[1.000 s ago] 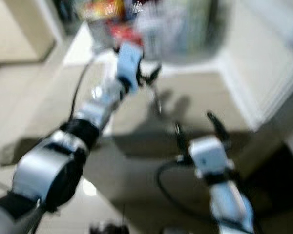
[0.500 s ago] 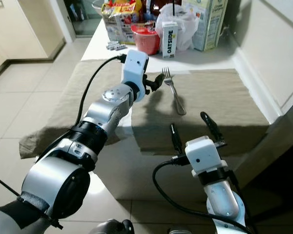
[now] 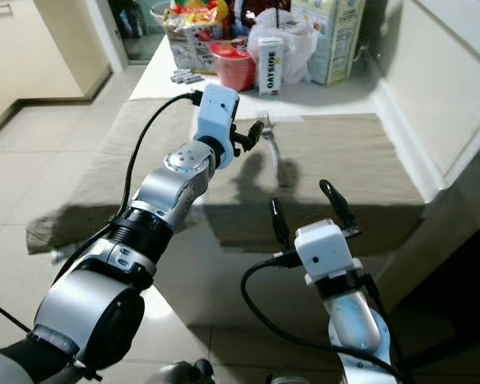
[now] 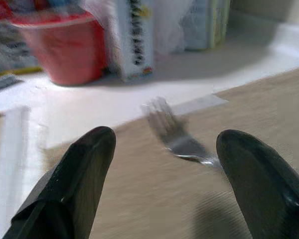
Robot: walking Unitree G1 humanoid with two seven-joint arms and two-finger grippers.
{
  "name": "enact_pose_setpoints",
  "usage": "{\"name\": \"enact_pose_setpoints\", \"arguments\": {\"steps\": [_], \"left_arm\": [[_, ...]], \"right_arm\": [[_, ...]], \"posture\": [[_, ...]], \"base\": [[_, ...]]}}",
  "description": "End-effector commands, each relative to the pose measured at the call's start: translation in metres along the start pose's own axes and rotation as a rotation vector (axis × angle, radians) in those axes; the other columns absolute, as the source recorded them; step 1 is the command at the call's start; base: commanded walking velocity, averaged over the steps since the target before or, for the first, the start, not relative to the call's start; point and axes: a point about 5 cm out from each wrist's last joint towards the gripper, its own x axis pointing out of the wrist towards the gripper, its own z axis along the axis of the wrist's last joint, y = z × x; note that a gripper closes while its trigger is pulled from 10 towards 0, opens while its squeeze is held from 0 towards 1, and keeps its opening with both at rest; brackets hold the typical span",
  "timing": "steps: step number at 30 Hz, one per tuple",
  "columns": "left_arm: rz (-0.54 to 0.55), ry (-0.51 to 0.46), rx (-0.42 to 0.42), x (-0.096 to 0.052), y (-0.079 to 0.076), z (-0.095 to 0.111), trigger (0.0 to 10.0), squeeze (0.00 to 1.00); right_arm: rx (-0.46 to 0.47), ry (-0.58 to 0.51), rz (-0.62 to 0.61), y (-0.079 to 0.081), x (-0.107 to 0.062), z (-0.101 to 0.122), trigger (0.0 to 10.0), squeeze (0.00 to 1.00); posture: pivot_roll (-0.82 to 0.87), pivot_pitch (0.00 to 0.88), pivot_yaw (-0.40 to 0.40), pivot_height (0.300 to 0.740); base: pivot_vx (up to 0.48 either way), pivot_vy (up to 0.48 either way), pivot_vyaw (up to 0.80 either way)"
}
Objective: Setting the table
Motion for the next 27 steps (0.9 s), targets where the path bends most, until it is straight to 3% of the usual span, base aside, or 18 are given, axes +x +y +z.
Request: {"name": "enact_pose_setpoints", "arguments": {"steps": [1,6,9,11,12,16,22,24,25,27], "left_arm": [[-0.049,0.028,-0.039,0.0,-0.025,-0.01,10.0,0.0],[-0.024,0.018,-0.052,-0.001,-0.018,-0.008,10.0,0.0],[0.001,-0.021,-0.014,-0.007,-0.008,-0.001,10.0,0.0],[0.001,-0.021,-0.014,-0.007,-0.008,-0.001,10.0,0.0],[0.003,-0.038,-0.005,-0.011,-0.004,0.001,10.0,0.0],[0.014,-0.078,0.018,-0.02,0.003,0.007,10.0,0.0],[0.04,-0.109,0.057,-0.028,0.014,0.015,10.0,0.0],[0.043,-0.145,0.022,-0.036,0.014,0.022,10.0,0.0],[0.044,-0.211,0.021,-0.051,0.016,0.032,10.0,0.0],[0.042,-0.234,0.025,-0.056,0.016,0.036,10.0,0.0]], "right_arm": [[-0.01,-0.012,-0.008,-0.002,0.0,0.007,10.0,0.0],[0.004,0.009,-0.003,0.0,0.007,0.008,10.0,0.0],[0.051,0.058,0.007,0.006,0.022,0.005,10.0,0.0],[0.051,0.058,0.007,0.006,0.022,0.005,10.0,0.0],[0.059,0.048,0.021,0.009,0.033,0.005,10.0,0.0],[0.133,0.077,0.003,0.01,0.049,0.001,10.0,0.0],[0.182,0.091,0.0,0.017,0.063,0.002,10.0,0.0],[0.243,0.103,0.004,0.022,0.072,0.002,10.0,0.0],[0.295,0.094,-0.023,0.02,0.09,0.003,10.0,0.0],[0.314,0.091,-0.034,0.018,0.095,0.004,10.0,0.0]], "posture": [[-0.21,0.08,0.12,0.736],[-0.22,0.084,0.122,0.736],[-0.21,0.089,0.122,0.736],[-0.21,0.089,0.122,0.736],[-0.21,0.089,0.122,0.736],[-0.17,0.093,0.12,0.736],[-0.13,0.095,0.108,0.736],[-0.11,0.096,0.106,0.736],[-0.09,0.095,0.099,0.736],[-0.08,0.095,0.098,0.736]], "base": [[0.0,-0.472,0.0],[0.0,0.0,0.0],[0.0,0.0,0.0],[0.0,0.0,0.0],[0.0,0.0,0.0],[0.0,0.0,0.0],[0.0,0.0,0.0],[0.0,0.0,0.0],[0.0,0.0,0.0],[0.0,0.0,0.0]]}}
